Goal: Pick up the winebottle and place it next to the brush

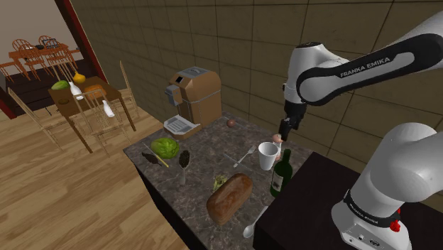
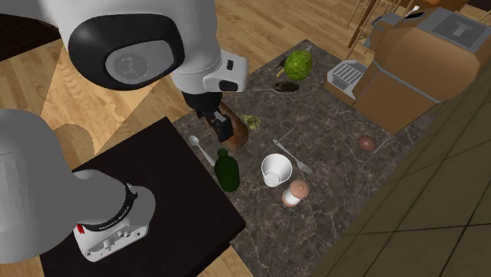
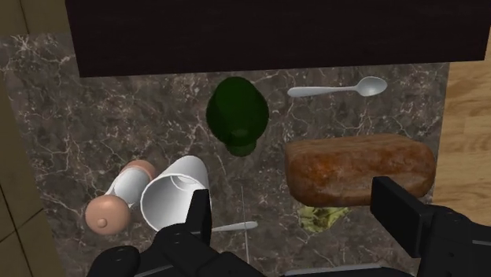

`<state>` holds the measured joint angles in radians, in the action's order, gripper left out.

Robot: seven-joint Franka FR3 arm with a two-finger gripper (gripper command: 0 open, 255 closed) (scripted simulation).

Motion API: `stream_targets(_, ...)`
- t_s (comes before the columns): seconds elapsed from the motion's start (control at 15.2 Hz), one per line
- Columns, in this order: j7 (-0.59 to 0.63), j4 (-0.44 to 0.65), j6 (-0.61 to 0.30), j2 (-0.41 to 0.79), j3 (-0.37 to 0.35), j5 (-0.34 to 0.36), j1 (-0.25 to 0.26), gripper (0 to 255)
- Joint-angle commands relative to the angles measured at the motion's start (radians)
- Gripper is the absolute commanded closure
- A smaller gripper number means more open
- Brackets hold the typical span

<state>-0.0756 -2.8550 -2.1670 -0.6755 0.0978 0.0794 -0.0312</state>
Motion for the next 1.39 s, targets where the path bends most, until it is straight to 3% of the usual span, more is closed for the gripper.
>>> stream_targets(0.0, -0.016, -0.045, -0.097, 0.054, 0.016, 0.019, -0.013, 0)
stream_targets(0.33, -0.043, -0.109, -0.337, 0.239, 0.047, 0.062, -0.041, 0)
stream_targets(0.86, -0.043, -0.130, -0.530, 0.412, 0.058, 0.072, -0.044, 0)
stream_targets(1.32, -0.043, -0.130, -0.530, 0.412, 0.058, 0.072, -0.044, 0)
